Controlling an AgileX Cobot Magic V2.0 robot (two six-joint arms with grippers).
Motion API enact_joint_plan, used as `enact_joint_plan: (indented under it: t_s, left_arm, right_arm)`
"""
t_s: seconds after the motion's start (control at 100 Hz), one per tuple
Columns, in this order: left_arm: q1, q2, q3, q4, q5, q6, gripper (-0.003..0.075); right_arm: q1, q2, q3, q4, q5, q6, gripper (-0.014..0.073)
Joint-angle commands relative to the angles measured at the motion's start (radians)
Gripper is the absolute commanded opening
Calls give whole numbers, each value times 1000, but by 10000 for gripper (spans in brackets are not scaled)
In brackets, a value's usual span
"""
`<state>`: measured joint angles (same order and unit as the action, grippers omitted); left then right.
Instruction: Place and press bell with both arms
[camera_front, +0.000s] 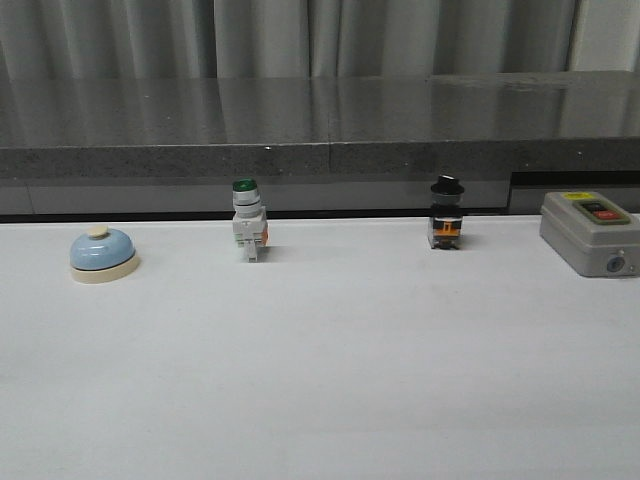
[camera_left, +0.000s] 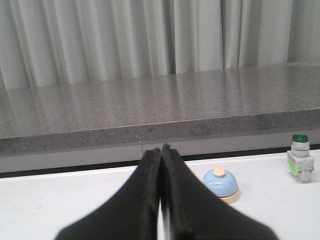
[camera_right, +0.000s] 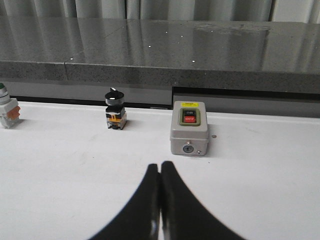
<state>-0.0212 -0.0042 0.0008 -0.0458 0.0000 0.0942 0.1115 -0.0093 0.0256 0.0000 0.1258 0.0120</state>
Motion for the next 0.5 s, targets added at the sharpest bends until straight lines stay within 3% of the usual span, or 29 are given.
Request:
enact_joint_plan:
  t_s: [0.0, 0.49]
  left_arm:
    - [3, -31, 41, -6, -73, -8, -20]
    - [3, -31, 41, -20, -73, -8, -20]
  right_arm:
    - [-5, -19, -14, -14, -86, -1, -60]
    - [-5, -19, -14, -14, -86, -1, -60]
